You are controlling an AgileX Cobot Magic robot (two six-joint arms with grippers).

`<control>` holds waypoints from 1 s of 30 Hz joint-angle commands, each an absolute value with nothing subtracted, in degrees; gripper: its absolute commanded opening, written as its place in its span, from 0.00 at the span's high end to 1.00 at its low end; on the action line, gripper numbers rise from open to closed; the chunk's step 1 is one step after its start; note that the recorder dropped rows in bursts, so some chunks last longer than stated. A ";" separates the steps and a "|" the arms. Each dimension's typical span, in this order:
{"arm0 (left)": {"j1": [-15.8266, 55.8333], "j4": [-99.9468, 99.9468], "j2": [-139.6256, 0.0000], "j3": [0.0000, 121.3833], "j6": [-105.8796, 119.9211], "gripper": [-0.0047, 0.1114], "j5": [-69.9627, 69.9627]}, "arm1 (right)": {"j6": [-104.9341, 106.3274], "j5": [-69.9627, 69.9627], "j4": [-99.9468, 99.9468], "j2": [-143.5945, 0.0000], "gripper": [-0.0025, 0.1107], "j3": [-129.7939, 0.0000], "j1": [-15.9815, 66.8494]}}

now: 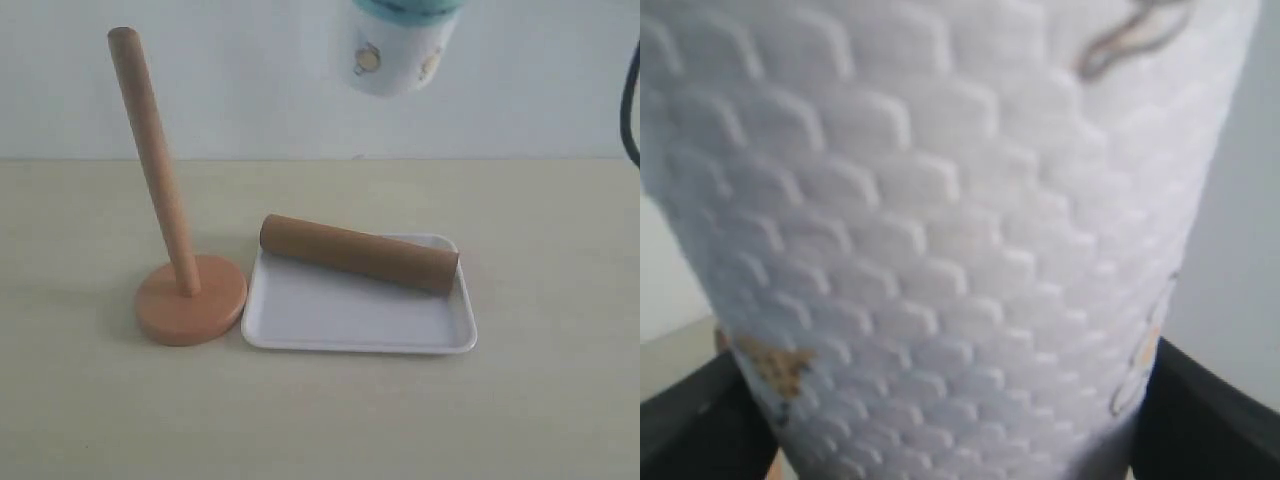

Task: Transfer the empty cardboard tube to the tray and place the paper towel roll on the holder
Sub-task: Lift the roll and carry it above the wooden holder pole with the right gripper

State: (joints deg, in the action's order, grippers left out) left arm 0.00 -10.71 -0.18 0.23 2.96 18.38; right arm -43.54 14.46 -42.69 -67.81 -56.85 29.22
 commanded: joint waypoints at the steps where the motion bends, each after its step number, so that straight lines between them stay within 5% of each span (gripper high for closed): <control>1: 0.03 -11.13 0.00 0.00 2.54 0.92 18.10 | -43.40 7.46 -42.50 -69.67 0.98 -65.46 36.09; 17: 0.03 -11.13 0.00 0.00 2.54 0.92 18.10 | -48.20 1.94 -42.38 -92.28 0.98 -93.42 45.36; 30: 0.03 -11.13 0.00 0.00 2.54 0.92 18.10 | -49.39 -0.43 -42.36 -100.44 0.98 -97.96 48.68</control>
State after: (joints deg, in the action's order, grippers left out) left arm 0.00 -10.71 -0.18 0.23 2.96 18.38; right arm -49.91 -0.57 -42.01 -100.81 -97.27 48.53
